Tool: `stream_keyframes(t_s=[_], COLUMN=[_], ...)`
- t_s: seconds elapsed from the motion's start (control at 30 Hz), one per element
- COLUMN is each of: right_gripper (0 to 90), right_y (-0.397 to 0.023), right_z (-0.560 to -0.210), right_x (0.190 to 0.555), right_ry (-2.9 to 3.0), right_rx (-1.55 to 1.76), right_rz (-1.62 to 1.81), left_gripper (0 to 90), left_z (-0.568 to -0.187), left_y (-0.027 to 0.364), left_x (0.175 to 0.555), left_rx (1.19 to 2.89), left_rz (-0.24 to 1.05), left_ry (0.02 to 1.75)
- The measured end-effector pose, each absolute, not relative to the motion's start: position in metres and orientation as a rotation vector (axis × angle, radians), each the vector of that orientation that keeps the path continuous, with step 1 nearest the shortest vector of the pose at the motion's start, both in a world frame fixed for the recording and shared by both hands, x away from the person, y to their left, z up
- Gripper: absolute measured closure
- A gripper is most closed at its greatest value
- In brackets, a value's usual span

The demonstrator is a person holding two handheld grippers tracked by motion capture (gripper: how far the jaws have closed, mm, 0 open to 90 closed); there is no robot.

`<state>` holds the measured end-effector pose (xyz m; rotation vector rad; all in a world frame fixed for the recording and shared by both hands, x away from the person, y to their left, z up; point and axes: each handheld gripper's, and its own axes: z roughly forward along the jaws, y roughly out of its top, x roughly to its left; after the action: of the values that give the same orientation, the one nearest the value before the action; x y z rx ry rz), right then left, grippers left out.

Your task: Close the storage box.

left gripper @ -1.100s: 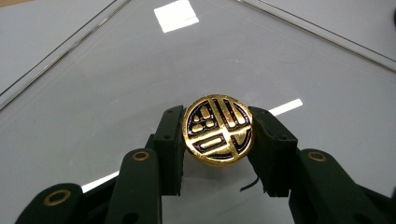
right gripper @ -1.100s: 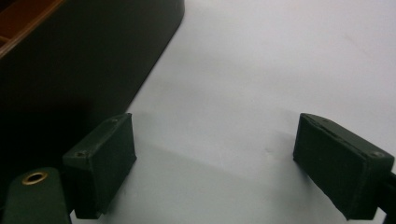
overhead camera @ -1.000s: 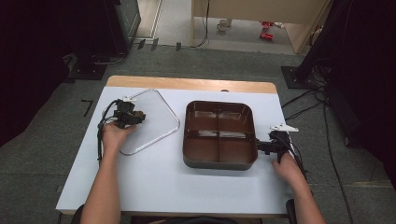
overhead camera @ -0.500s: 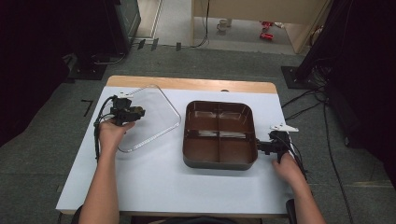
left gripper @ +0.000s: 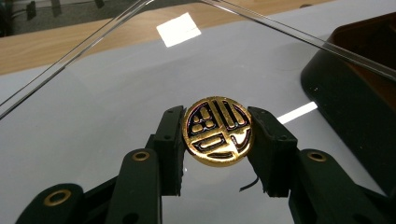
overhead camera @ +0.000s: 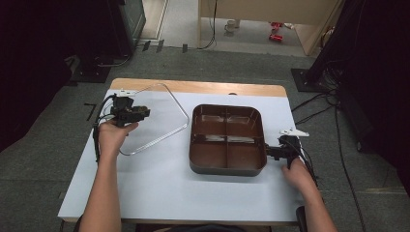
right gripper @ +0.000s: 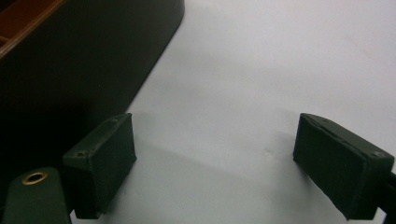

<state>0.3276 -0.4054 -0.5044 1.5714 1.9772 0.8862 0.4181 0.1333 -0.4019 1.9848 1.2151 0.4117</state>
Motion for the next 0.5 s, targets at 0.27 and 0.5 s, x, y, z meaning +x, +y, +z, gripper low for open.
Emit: stream_keyframes(t_s=[0.27, 0.5], right_gripper=[12.4, 12.3], right_y=[-0.405, -0.405], right_z=[-0.504, -0.504], right_x=[0.328, 0.328], right_ry=[1.977, 1.977], right_rx=[1.571, 1.572], right_rz=[0.886, 0.886], left_gripper=[59.3, 59.3], left_z=[-0.382, -0.373], left_y=[0.117, 0.099], left_x=[0.409, 0.404], left_rx=[1.987, 2.004], left_rz=[0.408, 0.387], left_ry=[1.124, 1.052])
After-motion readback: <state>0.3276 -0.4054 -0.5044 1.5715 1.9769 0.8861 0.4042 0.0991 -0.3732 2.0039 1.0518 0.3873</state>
